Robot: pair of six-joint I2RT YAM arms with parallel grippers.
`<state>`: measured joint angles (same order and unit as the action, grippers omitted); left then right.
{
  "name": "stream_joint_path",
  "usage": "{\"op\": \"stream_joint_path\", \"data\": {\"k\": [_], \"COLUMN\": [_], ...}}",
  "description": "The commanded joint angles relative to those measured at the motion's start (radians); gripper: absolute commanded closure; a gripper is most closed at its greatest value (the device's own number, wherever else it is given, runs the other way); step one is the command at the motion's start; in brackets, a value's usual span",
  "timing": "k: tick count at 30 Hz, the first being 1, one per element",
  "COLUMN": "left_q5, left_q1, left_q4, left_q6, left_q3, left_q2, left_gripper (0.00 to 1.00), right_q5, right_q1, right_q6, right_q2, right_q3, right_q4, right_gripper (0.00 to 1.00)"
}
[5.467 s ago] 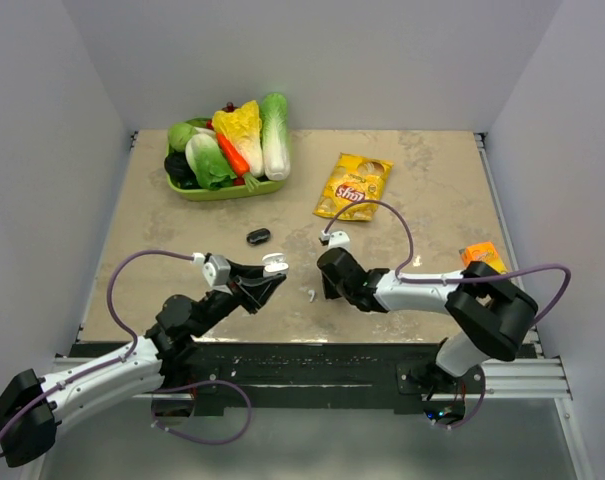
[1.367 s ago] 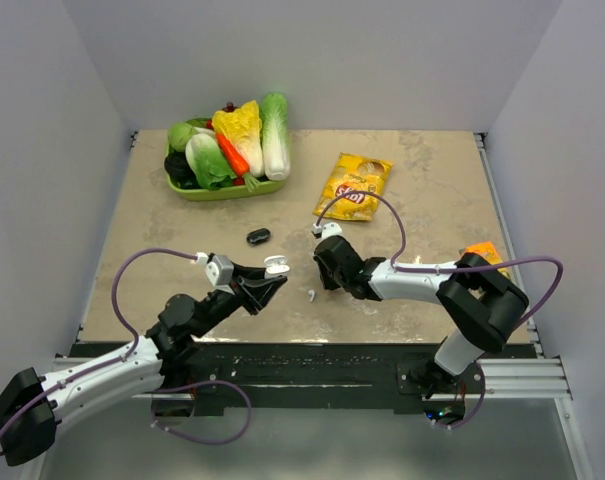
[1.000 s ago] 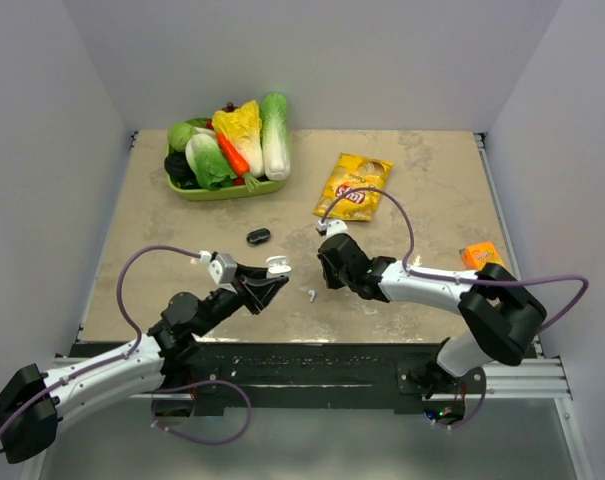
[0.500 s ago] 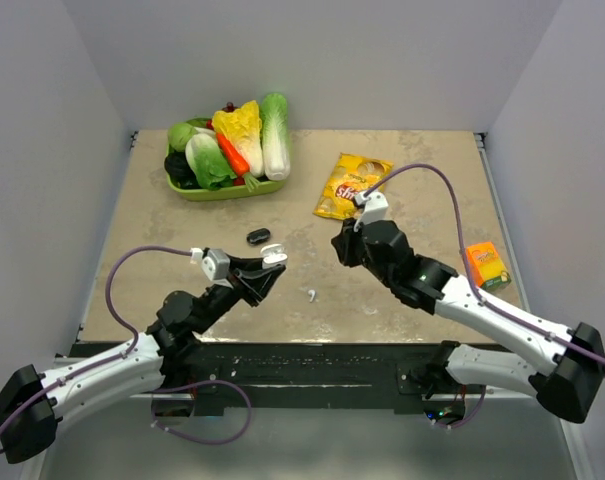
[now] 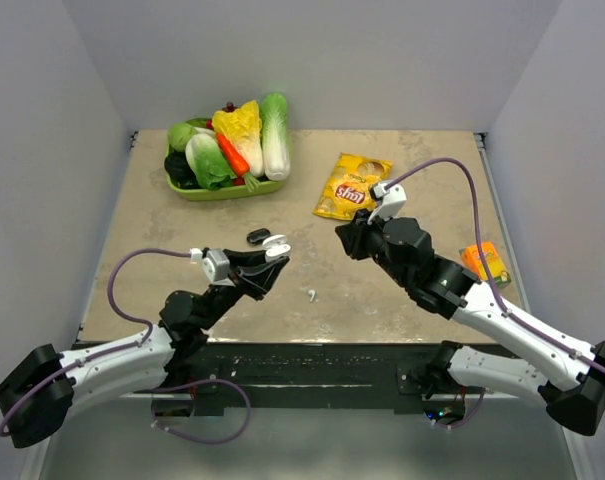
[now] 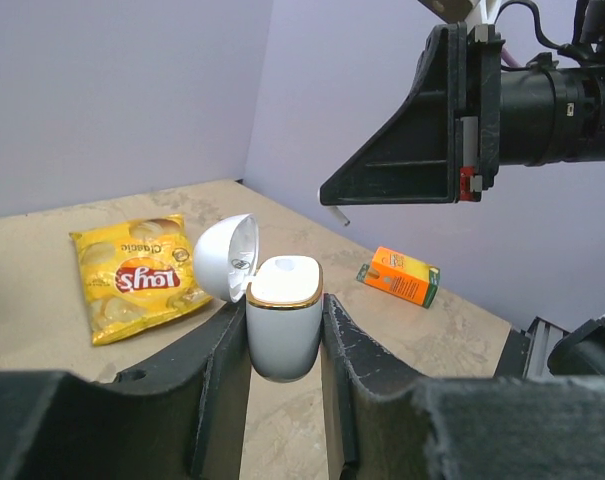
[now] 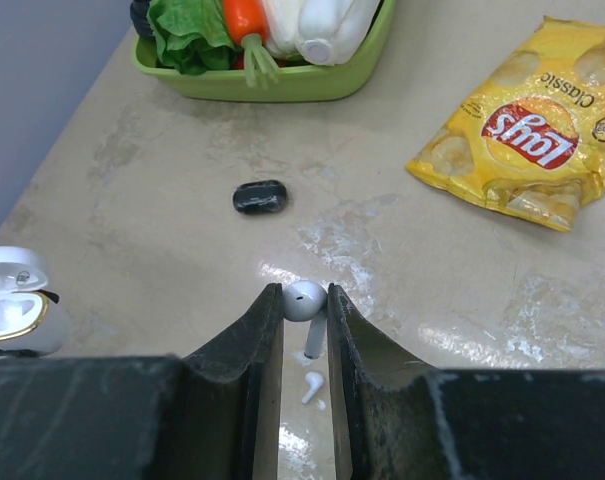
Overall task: Insert the wireless bluetooth earbuds into the charging case
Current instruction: Insert the right earbud into the right side groove of the charging case.
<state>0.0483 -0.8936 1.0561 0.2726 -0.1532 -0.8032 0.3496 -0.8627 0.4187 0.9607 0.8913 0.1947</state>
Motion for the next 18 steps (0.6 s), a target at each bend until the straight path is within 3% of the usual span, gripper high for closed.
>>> {"op": "stream_joint_path", "data": {"k": [1, 11, 18], "left_q5": [-0.03, -0.028, -0.021], "left_q1": [-0.007, -0.01, -0.011], "left_q4": [0.156, 0.14, 0.11], "left_q6": [-0.009, 0.037, 0.048], "left_q3": [0.0, 0.023, 0.046], "left_q2": [-0.036, -0.014, 0.027], "left_gripper": [1.0, 1.0, 1.0], "right_q5": [-0.014, 0.179, 0.21], "right_q1": [0.001, 0.001, 0.002], "right_q6": [0.049, 0.103, 0.132], "right_q2": [0.001, 0.107, 0.147], "right_q3": [0.049, 0.123, 0.132], "right_q4": [-0.018, 0.069, 0.091], "right_gripper": [1.0, 1.0, 1.0]}}
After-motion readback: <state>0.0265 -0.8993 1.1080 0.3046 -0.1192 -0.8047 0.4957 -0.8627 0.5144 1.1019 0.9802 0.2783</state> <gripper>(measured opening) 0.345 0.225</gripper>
